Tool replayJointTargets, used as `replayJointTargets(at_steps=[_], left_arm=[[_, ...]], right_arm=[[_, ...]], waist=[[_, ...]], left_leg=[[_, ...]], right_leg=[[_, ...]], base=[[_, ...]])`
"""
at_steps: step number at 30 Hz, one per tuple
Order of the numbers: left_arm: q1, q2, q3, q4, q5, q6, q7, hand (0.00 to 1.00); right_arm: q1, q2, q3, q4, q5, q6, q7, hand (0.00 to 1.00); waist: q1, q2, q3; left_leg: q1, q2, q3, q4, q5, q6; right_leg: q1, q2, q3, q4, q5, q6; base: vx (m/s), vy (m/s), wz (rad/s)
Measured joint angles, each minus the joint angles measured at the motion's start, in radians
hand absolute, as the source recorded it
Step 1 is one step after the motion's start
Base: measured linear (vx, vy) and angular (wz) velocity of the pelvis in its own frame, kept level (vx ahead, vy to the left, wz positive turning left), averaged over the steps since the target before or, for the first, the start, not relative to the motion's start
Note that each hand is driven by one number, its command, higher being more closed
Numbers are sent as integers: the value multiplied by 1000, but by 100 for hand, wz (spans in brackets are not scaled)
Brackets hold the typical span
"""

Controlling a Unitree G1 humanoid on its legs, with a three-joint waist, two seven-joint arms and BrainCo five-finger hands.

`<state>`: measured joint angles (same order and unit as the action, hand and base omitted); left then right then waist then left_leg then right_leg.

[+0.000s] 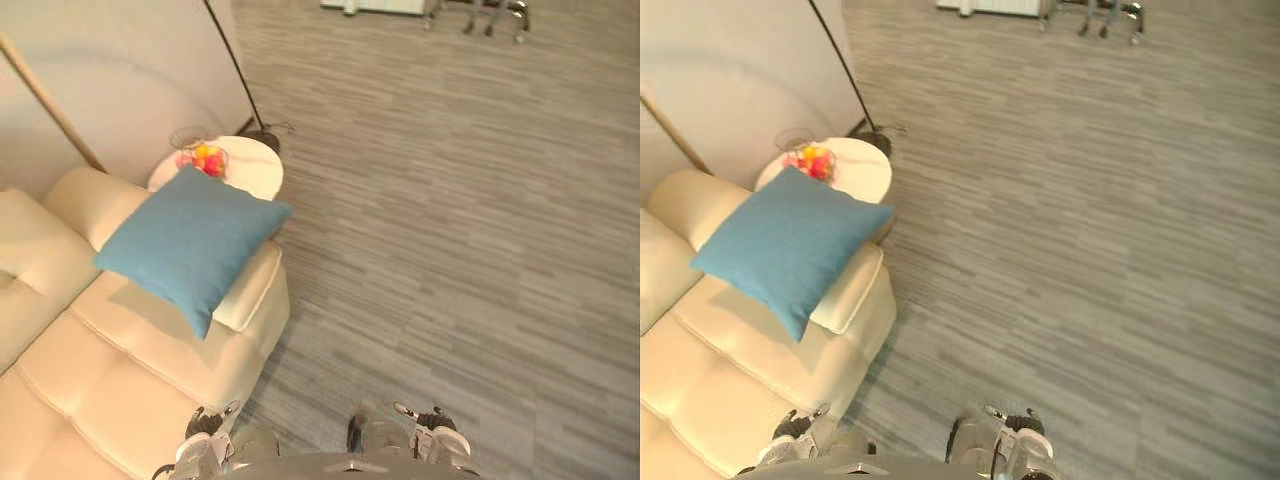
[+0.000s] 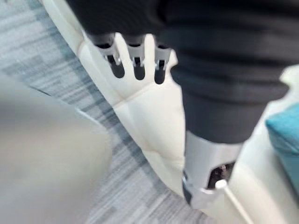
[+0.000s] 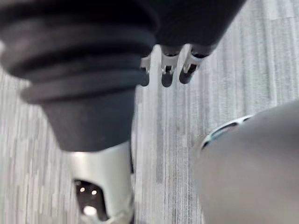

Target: Pick up cushions and gather them together orderly.

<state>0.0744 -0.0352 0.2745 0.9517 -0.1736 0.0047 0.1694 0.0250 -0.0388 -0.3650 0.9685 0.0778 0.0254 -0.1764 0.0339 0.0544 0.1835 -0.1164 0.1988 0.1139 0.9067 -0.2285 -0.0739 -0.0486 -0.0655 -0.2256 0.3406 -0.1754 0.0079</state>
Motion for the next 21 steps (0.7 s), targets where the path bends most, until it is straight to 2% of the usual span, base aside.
replayJointTargets(at_steps=[2, 4, 5, 6, 7, 8, 10, 12, 14, 15, 16, 18, 21], left_arm=[[-3, 2, -14, -4, 0, -4, 0, 0], [-5, 9, -28, -4, 0, -4, 0, 0], [-9, 17, -51, 3, 1, -4, 0, 0], [-11, 17, -67, 8, 1, -2, 0, 0], [-14, 20, -69, 10, 1, -2, -1, 0], [-19, 42, -81, 12, 1, -2, 0, 0], [-22, 61, -81, 13, 1, -2, -2, 0], [-25, 65, -81, 29, 1, -2, -2, 0], [-23, 69, -90, 49, 1, -1, -2, 0], [-23, 92, -120, 53, 1, 5, -1, 0], [-23, 99, -127, 53, 1, 7, -1, 0], [-23, 98, -127, 52, 1, 7, 0, 0], [-24, 91, -120, 51, 1, 7, 1, 0]], right_arm=[[0, 0, -2, 1, 1, 1, -1, 0], [0, -1, -2, 15, 4, 2, -1, 0], [-4, -4, -9, 29, 8, 3, -1, 0], [-2, -9, -19, 35, 7, 5, -1, 0], [-1, -8, -25, 40, 7, 5, -1, 0], [-12, 9, -29, 45, 6, 6, 0, 0], [-23, 22, -30, 68, 2, 6, 1, 0], [-30, 20, -29, 79, -7, 15, 1, 0], [-24, 13, -24, 68, -6, 13, 2, 0], [-23, 14, -15, 67, -5, 9, 5, 0], [-22, 16, -9, 67, -7, 5, 5, 0], [-19, 17, -8, 72, -7, 4, 6, 0], [-23, 18, -10, 72, -7, 4, 21, 0]], waist=[[7, 0, 0], [3, -3, 1], [-1, -4, 1], [-1, 4, -2], [3, -5, 1], [12, -35, -1], [20, -65, 2], [17, -67, 9], [-4, -70, 6], [-14, -74, 7], [-15, -87, 3], [-9, -96, -1], [-13, -78, -8]], left_leg=[[-38, 13, 97, -84, -25, 18], [-39, -4, 153, -251, -28, 12], [-31, -30, 201, -443, 11, 5], [-20, -44, 245, -602, 146, 38], [-12, -54, 252, -617, 154, 66], [10, -96, 244, -674, 176, 69], [21, -121, 238, -676, 160, 89], [75, -148, 218, -699, 140, 104], [124, -172, 183, -724, 122, 113], [142, -190, 140, -720, 111, 118], [156, -203, 103, -726, 110, 120], [174, -221, 44, -751, 115, 118], [191, -220, -48, -770, 131, 105]], right_leg=[[62, -6, -35, -69, 9, 7], [100, -20, -71, -112, 18, 18], [122, -35, -108, -135, 23, 26], [131, -32, -128, -146, 21, 38], [135, -37, -128, -149, 20, 47], [147, -54, -124, -173, 32, 58], [160, -77, -119, -169, 26, 68], [142, -116, -117, -16, 14, 84], [77, -171, -105, 222, 27, 102], [5, -204, -60, 415, 26, 126], [-24, -209, -44, 479, -6, 122], [-36, -196, -30, 445, -44, 114], [-46, -129, 53, 234, -76, 102]], base=[[257, -86, 54], [251, -2, 61], [263, 69, 79], [265, 85, 70], [250, 83, 56], [182, 64, 32], [211, 107, 28], [172, 131, 29], [95, 92, 60], [160, 60, 103], [139, 34, 122], [108, -34, 113], [170, -108, 94]])
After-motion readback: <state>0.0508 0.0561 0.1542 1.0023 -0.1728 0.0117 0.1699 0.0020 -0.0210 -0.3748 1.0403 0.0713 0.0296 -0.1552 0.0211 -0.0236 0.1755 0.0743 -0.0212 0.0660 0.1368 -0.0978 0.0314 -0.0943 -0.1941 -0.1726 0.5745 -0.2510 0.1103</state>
